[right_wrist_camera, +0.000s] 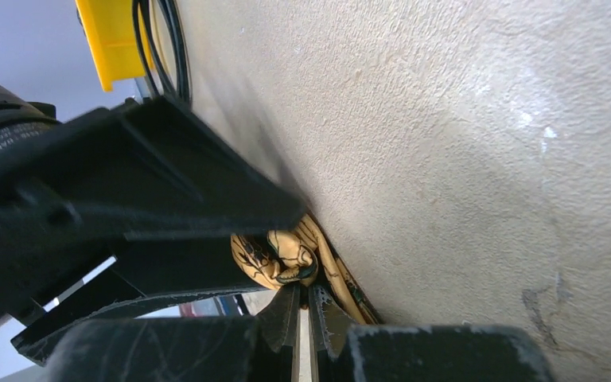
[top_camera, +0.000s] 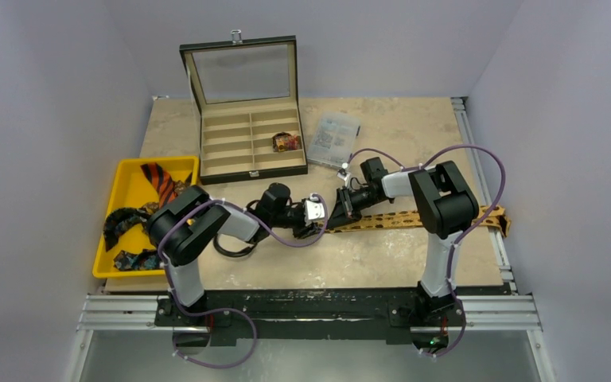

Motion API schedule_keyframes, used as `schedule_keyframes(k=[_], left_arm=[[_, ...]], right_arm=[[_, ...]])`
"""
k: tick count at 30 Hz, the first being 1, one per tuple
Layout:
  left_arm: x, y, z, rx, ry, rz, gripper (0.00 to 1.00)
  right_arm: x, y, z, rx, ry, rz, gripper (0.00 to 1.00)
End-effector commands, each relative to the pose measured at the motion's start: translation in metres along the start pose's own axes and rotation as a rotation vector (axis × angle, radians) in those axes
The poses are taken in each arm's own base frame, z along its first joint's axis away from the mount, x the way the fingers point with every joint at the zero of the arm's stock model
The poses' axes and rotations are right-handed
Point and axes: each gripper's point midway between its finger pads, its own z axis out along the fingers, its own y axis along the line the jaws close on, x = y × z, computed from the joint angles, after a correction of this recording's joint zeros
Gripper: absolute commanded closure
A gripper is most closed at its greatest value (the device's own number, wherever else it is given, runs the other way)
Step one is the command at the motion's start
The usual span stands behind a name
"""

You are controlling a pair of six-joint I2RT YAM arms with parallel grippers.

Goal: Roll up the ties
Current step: Roll the tie at the center of the board.

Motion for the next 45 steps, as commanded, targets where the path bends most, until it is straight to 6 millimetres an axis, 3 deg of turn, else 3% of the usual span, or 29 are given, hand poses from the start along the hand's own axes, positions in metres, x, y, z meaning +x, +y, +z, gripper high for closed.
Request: schedule_keyframes(k=[1, 4, 10, 17, 27, 33, 36, 40, 45], left_arm=[[0.012, -0.006, 0.006, 0.043, 0.057, 0.069, 0.64], [0.019, -0.009, 0.001, 0.042, 0.101, 0.03, 0.73], [0.031, -0.014, -0.006, 0.038, 0.171, -0.022, 0.79], [0.034, -0.012, -0.006, 0.031, 0.196, -0.04, 0.8], [0.036, -0.013, -0.005, 0.037, 0.201, -0.056, 0.8], [0.036, -0.011, -0.004, 0.025, 0.202, -0.084, 0.78], [0.034, -0.01, -0.004, 0.027, 0.181, -0.13, 0.69], [0.019, -0.008, -0.009, 0.014, 0.076, -0.138, 0.48], [0.01, -0.009, -0.017, -0.012, 0.009, -0.136, 0.42]], right_arm=[[0.006, -0.025, 0.002, 0.111, -0.002, -0.043, 1.0], [-0.001, -0.015, -0.002, 0.09, -0.025, -0.069, 0.97], [-0.011, 0.012, -0.014, 0.054, -0.064, -0.127, 0.66], [-0.017, 0.018, -0.016, 0.046, -0.091, -0.125, 0.57], [-0.021, 0.013, -0.007, 0.033, -0.101, -0.12, 0.65], [-0.019, 0.0, -0.005, 0.086, -0.093, -0.132, 1.0], [-0.018, -0.013, -0.006, 0.147, -0.075, -0.147, 1.0], [-0.018, -0.032, -0.009, 0.242, -0.068, -0.168, 1.0], [-0.02, -0.044, -0.011, 0.305, -0.07, -0.17, 1.0]])
